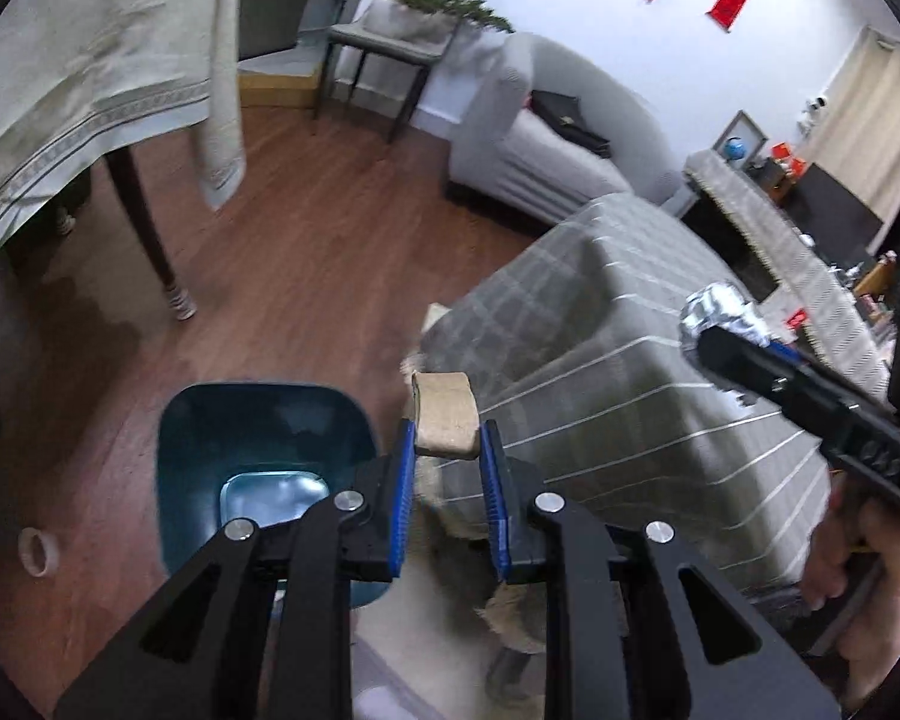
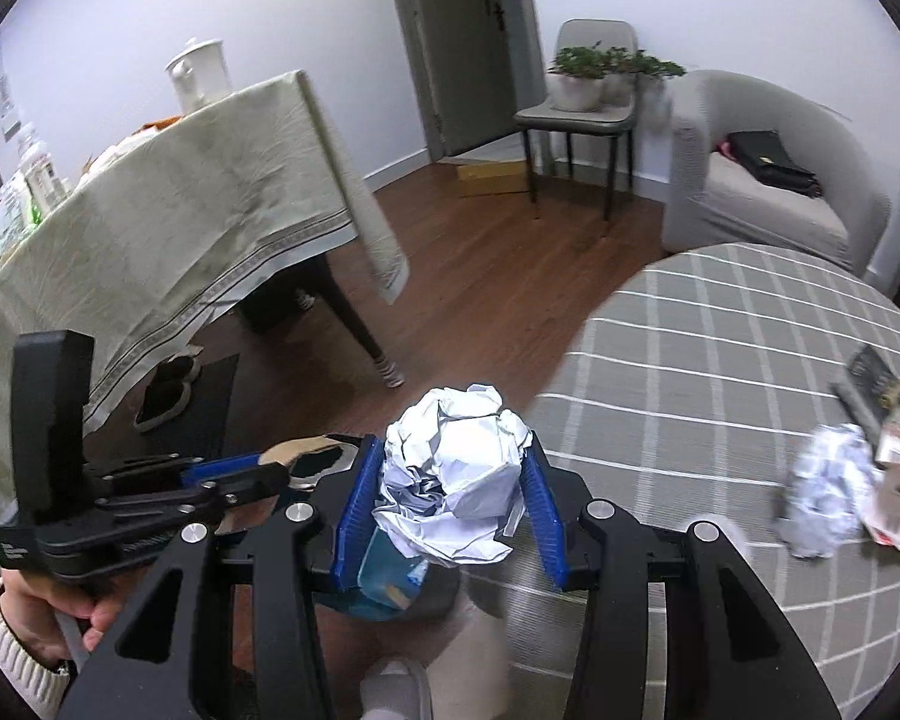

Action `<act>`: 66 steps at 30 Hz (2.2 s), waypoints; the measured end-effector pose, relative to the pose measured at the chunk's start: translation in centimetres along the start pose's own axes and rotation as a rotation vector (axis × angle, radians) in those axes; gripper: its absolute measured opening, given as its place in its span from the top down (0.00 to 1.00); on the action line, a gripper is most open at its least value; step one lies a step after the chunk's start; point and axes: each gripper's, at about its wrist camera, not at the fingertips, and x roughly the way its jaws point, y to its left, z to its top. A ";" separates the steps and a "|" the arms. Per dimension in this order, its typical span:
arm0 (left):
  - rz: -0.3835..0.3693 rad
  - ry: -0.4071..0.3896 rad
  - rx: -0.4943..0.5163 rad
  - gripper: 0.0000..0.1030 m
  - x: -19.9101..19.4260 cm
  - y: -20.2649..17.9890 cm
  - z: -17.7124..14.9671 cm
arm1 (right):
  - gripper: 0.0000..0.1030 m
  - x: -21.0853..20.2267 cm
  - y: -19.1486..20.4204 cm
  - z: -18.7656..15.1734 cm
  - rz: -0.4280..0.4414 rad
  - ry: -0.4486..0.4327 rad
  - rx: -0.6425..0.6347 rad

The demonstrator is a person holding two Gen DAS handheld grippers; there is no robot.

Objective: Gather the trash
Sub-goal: 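Open the left tool over the teal bin while the right tool carries the paper ball there, then open the right tool to drop the paper ball into the teal bin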

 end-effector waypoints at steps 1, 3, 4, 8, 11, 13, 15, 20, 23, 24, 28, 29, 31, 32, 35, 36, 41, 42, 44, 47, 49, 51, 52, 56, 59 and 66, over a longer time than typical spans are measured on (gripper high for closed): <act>0.018 0.011 -0.010 0.78 0.3 0.9 -0.2 | 0.54 0.4 0.5 0.1 0.008 0.006 -0.006; 0.043 0.030 -0.023 0.78 0.8 2.2 -0.5 | 0.54 1.2 1.4 0.2 0.020 0.017 -0.016; 0.057 0.040 -0.029 0.78 1.0 2.8 -0.7 | 0.54 1.8 2.0 0.2 0.028 0.028 -0.020; 0.108 0.086 -0.057 0.78 1.9 5.3 -1.2 | 0.54 3.4 3.5 0.3 0.050 0.059 -0.035; 0.143 0.117 -0.064 0.78 2.5 6.6 -1.7 | 0.54 4.7 4.8 0.3 0.066 0.080 -0.054; 0.169 0.145 -0.065 0.78 3.1 7.5 -2.1 | 0.54 5.4 5.5 0.2 0.074 0.095 -0.065; 0.194 0.170 -0.062 0.78 3.6 8.0 -2.3 | 0.54 6.1 6.1 0.1 0.080 0.107 -0.071; 0.219 0.220 -0.070 0.76 4.5 9.8 -3.0 | 0.54 7.9 7.3 -0.2 0.095 0.142 -0.075; 0.225 0.218 -0.078 0.66 4.2 10.3 -3.3 | 0.54 9.4 7.9 -0.4 0.108 0.172 -0.064; 0.223 0.213 -0.078 0.63 3.9 10.4 -3.2 | 0.54 9.8 8.0 -0.4 0.110 0.180 -0.062; 0.234 0.182 -0.070 0.61 2.7 10.6 -3.4 | 0.54 11.6 8.8 -1.0 0.114 0.220 -0.060; 0.238 0.176 -0.073 0.60 2.4 10.8 -3.3 | 0.54 12.0 9.0 -1.3 0.112 0.231 -0.062; 0.240 0.157 -0.076 0.57 1.7 11.0 -3.1 | 0.54 13.0 9.1 -1.8 0.108 0.257 -0.062; 0.238 0.143 -0.079 0.56 1.2 11.2 -3.0 | 0.54 13.6 9.2 -2.1 0.104 0.275 -0.061; 0.247 0.104 -0.082 0.53 -0.1 11.5 -2.8 | 0.54 15.2 9.6 -2.8 0.092 0.309 -0.071; 0.249 0.096 -0.084 0.53 -0.4 11.5 -2.7 | 0.54 15.6 9.6 -3.0 0.089 0.319 -0.070; 0.253 0.037 -0.084 0.56 -2.4 11.6 -2.3 | 0.54 18.2 10.2 -4.4 0.081 0.384 -0.077; 0.253 0.030 -0.082 0.56 -2.6 11.5 -2.2 | 0.54 18.6 10.4 -4.7 0.080 0.394 -0.083; 0.250 0.014 -0.083 0.60 -3.3 11.5 -2.1 | 0.54 19.3 10.8 -5.1 0.075 0.417 -0.093; 0.244 -0.011 -0.078 0.69 -4.2 11.6 -2.0 | 0.54 20.2 11.2 -5.8 0.069 0.443 -0.109; 0.242 -0.024 -0.077 0.73 -4.8 11.7 -2.0 | 0.54 20.9 11.3 -6.4 0.064 0.470 -0.115; 0.239 -0.032 -0.078 0.75 -5.1 11.8 -1.9 | 0.53 21.6 11.6 -6.8 0.058 0.489 -0.122; 0.241 -0.035 -0.077 0.76 -5.3 11.7 -1.9 | 0.53 22.0 11.7 -7.0 0.047 0.499 -0.132; 0.224 -0.069 -0.083 0.80 -6.4 11.7 -1.6 | 0.51 23.2 12.1 -8.0 0.018 0.531 -0.153; 0.207 -0.097 -0.087 0.80 -7.4 11.5 -1.3 | 0.46 23.8 12.5 -8.5 0.004 0.549 -0.170; 0.207 -0.137 -0.082 0.80 -8.9 11.1 -0.9 | 0.42 23.0 13.0 -8.4 0.019 0.532 -0.191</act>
